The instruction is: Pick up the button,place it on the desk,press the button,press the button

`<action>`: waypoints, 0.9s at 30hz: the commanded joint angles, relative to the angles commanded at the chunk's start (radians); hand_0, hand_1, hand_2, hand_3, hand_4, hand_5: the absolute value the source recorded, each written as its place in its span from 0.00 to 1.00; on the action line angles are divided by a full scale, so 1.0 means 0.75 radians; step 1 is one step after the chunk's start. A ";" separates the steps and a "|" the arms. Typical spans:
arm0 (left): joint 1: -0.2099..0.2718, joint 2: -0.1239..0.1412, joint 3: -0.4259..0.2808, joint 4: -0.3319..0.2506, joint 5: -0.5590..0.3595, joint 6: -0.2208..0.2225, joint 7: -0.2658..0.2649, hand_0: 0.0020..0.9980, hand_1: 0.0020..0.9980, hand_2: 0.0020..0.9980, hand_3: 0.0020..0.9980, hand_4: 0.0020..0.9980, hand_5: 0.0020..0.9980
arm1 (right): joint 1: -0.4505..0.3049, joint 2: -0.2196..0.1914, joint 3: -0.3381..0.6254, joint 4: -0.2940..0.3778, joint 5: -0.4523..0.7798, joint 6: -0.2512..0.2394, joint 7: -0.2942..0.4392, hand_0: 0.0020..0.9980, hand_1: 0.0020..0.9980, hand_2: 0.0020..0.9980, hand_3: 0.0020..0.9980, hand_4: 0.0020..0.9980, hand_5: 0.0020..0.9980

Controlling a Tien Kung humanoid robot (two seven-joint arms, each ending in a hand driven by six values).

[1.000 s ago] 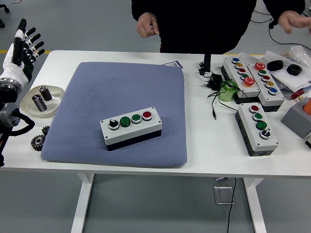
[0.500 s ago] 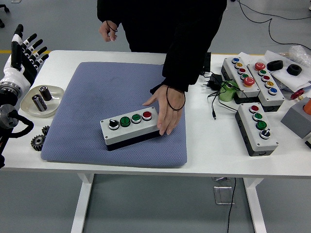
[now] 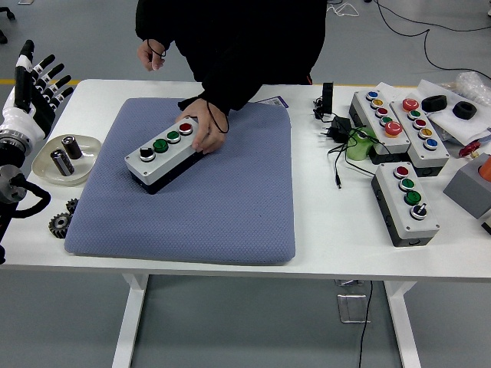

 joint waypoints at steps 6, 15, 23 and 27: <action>-0.002 -0.001 0.001 0.005 0.000 0.000 0.002 0.88 0.89 0.93 0.93 0.80 1.00 | 0.001 0.000 0.002 0.000 -0.001 0.000 0.001 0.77 0.73 0.74 0.59 0.19 0.15; -0.007 0.002 0.019 0.024 -0.003 0.004 0.002 0.88 0.89 0.93 0.93 0.80 1.00 | 0.001 0.001 0.008 0.000 -0.006 0.000 -0.001 0.77 0.73 0.74 0.59 0.19 0.14; -0.010 0.000 0.038 0.023 -0.002 0.007 0.003 0.88 0.89 0.93 0.93 0.80 1.00 | 0.001 0.000 0.006 0.000 -0.007 -0.001 0.001 0.77 0.73 0.74 0.59 0.19 0.14; -0.011 0.001 0.040 0.022 0.003 0.008 0.003 0.88 0.89 0.93 0.93 0.80 1.00 | 0.001 -0.001 0.004 0.000 -0.003 -0.001 0.002 0.77 0.73 0.74 0.59 0.19 0.14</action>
